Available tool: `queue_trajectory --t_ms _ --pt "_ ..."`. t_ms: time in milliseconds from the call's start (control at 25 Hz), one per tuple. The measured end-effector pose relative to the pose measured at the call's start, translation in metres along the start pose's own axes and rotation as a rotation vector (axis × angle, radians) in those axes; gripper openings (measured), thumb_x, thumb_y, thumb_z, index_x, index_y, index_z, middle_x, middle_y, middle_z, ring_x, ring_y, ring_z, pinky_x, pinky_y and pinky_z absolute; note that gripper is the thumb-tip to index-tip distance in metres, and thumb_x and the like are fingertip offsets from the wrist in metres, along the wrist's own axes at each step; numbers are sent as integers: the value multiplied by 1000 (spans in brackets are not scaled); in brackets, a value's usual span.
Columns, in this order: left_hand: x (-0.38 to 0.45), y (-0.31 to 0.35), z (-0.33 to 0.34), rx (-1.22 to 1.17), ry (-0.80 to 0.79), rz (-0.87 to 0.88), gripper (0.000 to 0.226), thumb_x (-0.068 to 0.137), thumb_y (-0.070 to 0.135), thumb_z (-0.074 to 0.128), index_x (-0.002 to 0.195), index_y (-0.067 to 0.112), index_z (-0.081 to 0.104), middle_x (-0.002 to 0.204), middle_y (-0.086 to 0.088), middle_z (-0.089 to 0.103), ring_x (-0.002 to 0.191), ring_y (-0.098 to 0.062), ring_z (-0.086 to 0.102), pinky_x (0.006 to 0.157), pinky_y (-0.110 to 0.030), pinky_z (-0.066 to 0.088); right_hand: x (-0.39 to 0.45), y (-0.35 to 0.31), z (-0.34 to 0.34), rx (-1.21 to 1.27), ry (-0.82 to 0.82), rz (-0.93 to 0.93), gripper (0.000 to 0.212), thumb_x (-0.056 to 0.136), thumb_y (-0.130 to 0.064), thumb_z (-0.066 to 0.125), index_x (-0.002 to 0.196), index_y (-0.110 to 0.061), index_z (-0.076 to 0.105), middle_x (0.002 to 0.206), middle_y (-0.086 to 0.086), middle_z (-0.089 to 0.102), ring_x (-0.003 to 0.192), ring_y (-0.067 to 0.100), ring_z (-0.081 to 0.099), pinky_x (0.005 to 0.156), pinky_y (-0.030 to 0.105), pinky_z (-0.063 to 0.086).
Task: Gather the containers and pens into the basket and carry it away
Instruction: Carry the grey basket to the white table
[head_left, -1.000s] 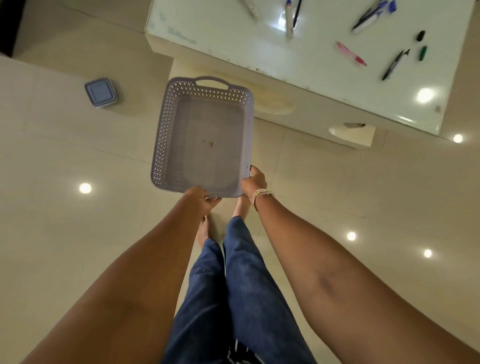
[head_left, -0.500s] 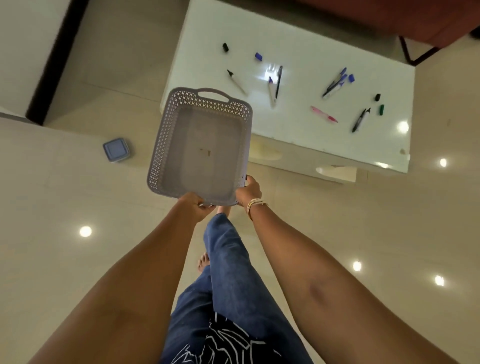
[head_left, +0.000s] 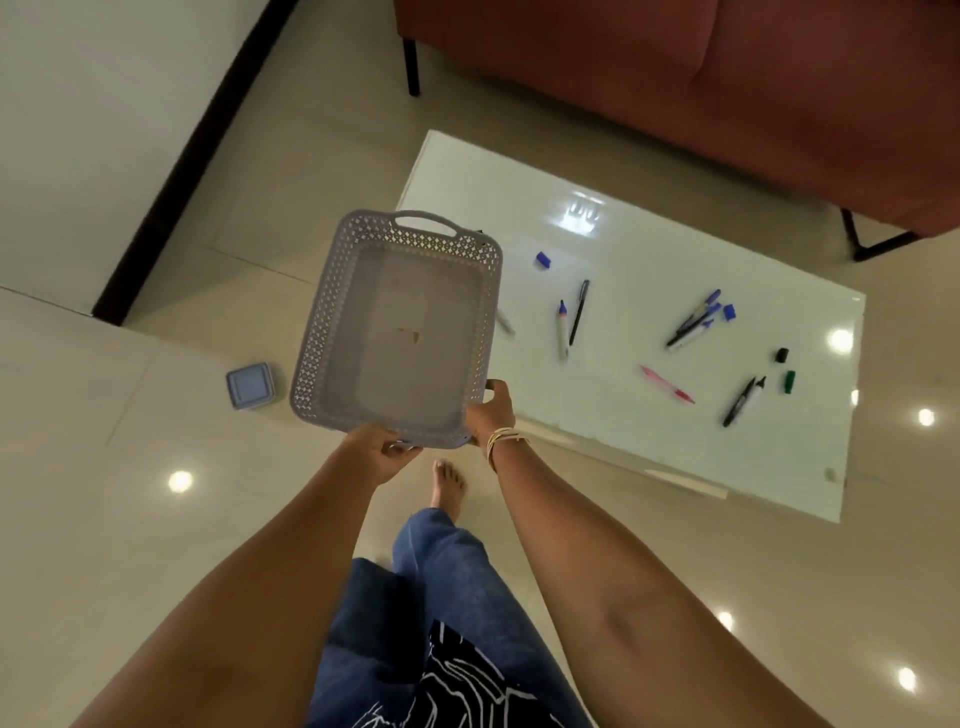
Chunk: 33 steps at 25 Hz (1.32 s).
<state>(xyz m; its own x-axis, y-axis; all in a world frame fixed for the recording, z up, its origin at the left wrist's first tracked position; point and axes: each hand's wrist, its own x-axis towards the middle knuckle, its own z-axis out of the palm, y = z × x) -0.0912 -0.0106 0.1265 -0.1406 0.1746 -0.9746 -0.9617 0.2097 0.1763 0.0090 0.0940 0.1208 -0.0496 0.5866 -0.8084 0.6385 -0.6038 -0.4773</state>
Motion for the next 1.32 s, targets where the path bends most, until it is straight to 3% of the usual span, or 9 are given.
queue_trajectory --t_ms 120,240,360,560,640,720,800,1040,1320 --pt "10 36 29 6 -1 1 41 95 -7 41 135 4 46 137 -18 50 128 -34 48 110 -46 40 19 -44 -4 -3 -27 8 41 91 -14 53 130 -22 46 120 17 62 106 36 63 83 49 59" --pt "22 74 53 -1 -20 -6 32 96 -6 39 122 7 51 126 -16 56 114 -29 52 109 -45 40 43 -81 -2 26 -39 18 43 92 -12 53 133 -21 45 125 16 61 107 36 63 84 52 58" --pt "37 117 81 19 -27 -6 30 96 -8 36 115 5 56 139 -13 53 132 -31 46 114 -46 35 69 -117 9 52 -45 10 45 93 -15 57 135 -22 43 128 14 59 107 35 64 83 50 60" --pt "74 218 132 222 -15 73 51 94 -15 29 141 -1 41 148 -21 42 139 -38 38 113 -47 35 136 -179 45 29 15 6 42 86 -16 63 126 -8 54 122 17 65 108 37 65 92 48 56" --pt "97 263 154 319 -2 66 50 93 -17 27 140 -6 40 150 -26 36 141 -38 34 111 -46 35 167 -204 64 130 49 58 39 82 -10 65 120 -4 60 119 20 67 110 38 64 93 48 56" --pt "127 306 179 426 -15 89 45 92 -18 29 130 -5 49 147 -23 42 136 -39 41 108 -49 38 191 -228 86 306 50 148 48 80 0 65 127 -4 59 122 20 65 110 35 65 90 48 57" --pt "154 342 204 509 1 96 50 91 -19 33 136 -1 46 144 -21 47 130 -38 48 106 -50 42 210 -251 103 471 98 217 57 81 4 63 136 -7 53 127 19 62 105 30 63 89 48 58" --pt "198 386 250 643 -77 66 52 88 -20 43 133 5 49 134 -19 56 122 -38 55 84 -47 50 254 -276 130 596 222 269 57 88 3 55 142 -7 42 136 17 55 121 35 59 101 45 51" --pt "227 390 251 644 -36 -35 42 95 -13 42 132 5 50 138 -20 52 123 -38 54 91 -50 49 277 -267 150 646 342 345 59 84 -5 64 140 -16 50 132 13 61 114 32 63 96 45 55"
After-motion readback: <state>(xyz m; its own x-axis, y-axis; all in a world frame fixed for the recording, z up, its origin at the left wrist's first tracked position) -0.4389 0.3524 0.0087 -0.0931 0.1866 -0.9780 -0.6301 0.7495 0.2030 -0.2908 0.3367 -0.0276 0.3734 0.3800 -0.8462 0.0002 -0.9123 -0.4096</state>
